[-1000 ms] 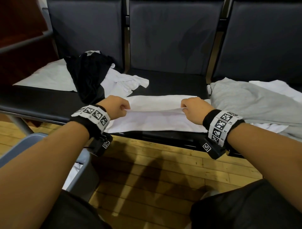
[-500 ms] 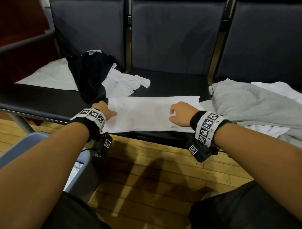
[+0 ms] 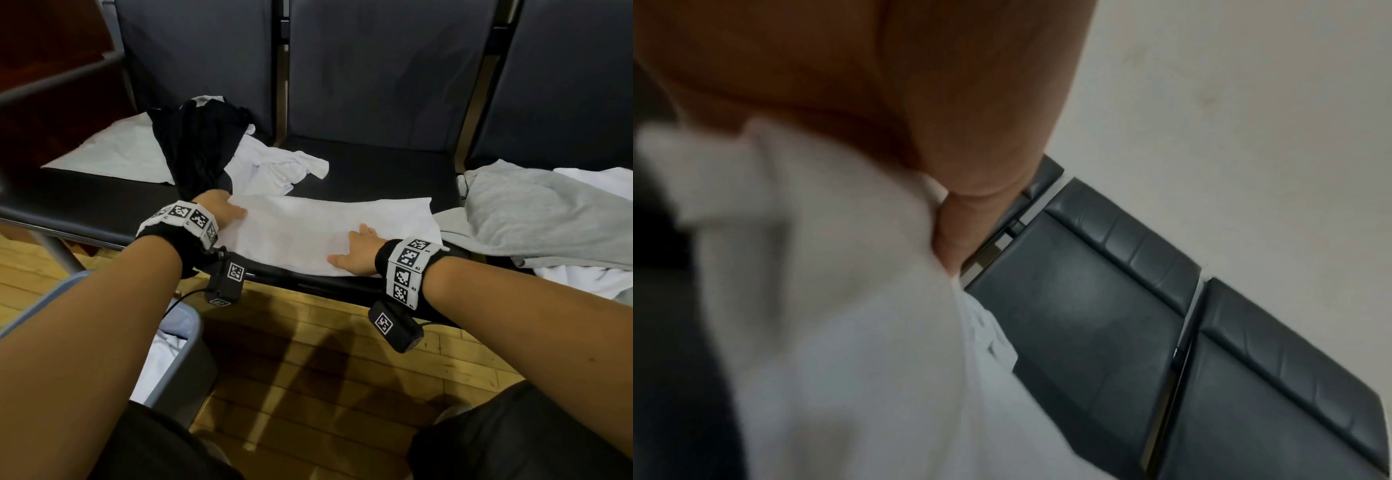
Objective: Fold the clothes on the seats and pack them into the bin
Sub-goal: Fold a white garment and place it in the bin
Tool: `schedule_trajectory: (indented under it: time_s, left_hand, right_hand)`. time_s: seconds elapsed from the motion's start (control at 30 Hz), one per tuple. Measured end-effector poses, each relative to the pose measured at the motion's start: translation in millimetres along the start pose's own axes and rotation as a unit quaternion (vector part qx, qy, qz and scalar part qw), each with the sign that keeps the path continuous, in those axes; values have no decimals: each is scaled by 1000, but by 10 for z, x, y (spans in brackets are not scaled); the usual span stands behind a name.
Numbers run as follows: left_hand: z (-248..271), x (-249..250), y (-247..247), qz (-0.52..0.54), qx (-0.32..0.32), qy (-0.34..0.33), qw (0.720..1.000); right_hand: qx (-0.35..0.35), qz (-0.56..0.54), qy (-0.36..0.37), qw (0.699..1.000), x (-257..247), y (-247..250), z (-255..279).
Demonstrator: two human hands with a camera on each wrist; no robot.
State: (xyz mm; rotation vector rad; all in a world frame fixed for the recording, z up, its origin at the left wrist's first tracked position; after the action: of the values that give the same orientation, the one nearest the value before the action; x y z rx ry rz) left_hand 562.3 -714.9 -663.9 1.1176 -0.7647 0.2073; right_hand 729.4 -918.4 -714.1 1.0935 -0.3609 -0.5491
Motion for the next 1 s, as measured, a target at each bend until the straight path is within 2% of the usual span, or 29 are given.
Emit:
schedule_trajectory:
  time_s: [0.2, 0.3, 0.37, 0.4, 0.43, 0.5, 0.53, 0.6, 0.67, 0.7, 0.73, 0.83, 0.87, 0.93, 0.97, 1.0]
  left_hand:
    - [283, 268, 315, 67, 41, -44, 996]
    - [441, 508, 216, 93, 20, -92, 991]
    - [509, 706, 82, 88, -4, -129, 988]
    - [537, 813, 9, 81, -16, -148, 985]
    - [551, 916, -73, 71, -24, -166, 983]
    - [566, 1109, -234, 62, -32, -198, 978]
    - [581, 1202, -328, 73, -48, -212, 973]
    - [647, 1319, -517, 166, -143, -199, 955]
    - [673, 1353, -688, 273, -249, -134, 920]
    - [654, 1339, -730, 281, -266, -119, 914]
    - [613, 1303, -749, 263, -261, -115, 922]
    - [368, 1052, -736, 183, -182, -97, 961]
    - [273, 937, -719, 168, -155, -77, 971]
    - [146, 705, -674, 133, -104, -29, 985]
    - [97, 601, -662, 119, -89, -4, 989]
    - [50, 507, -674, 119, -83, 20, 989]
  right_hand:
    - [-6, -75, 62, 995, -486, 50, 7]
    - [3, -212, 58, 976, -521, 231, 70]
    - [11, -307, 39, 951, -393, 348, 94]
    - [7, -356, 30, 934, -304, 384, 87]
    - [-8, -434, 21, 901, -200, 413, 96]
    - [-19, -584, -7, 812, 29, 448, 129]
    - [-19, -630, -28, 776, 173, 464, 118]
    - [-11, -672, -63, 737, 428, 474, 94]
    - [-12, -697, -91, 711, 593, 438, 55]
    - [-10, -684, -111, 721, 641, 394, 31]
    - [-12, -649, -126, 750, 687, 325, -51]
    - [15, -489, -159, 857, 710, 191, -154]
    - [23, -443, -157, 882, 659, 230, -85]
    - [24, -408, -153, 900, 670, 263, -100]
    - [26, -418, -156, 895, 688, 275, -128]
    - [27, -455, -156, 876, 704, 292, -149]
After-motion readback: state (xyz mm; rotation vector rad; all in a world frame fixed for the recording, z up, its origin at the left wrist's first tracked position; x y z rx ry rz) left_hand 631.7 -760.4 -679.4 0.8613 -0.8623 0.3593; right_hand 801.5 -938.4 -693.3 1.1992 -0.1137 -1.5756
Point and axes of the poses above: each hand's wrist, its own z-axis away from the middle knuckle, its own y-axis out of the back of the hand, x = y × z, the point moved 4 cm from there along -z, towards the middle knuckle, and after that the axes turned 13 degrees about z, right-handed, at the moved point
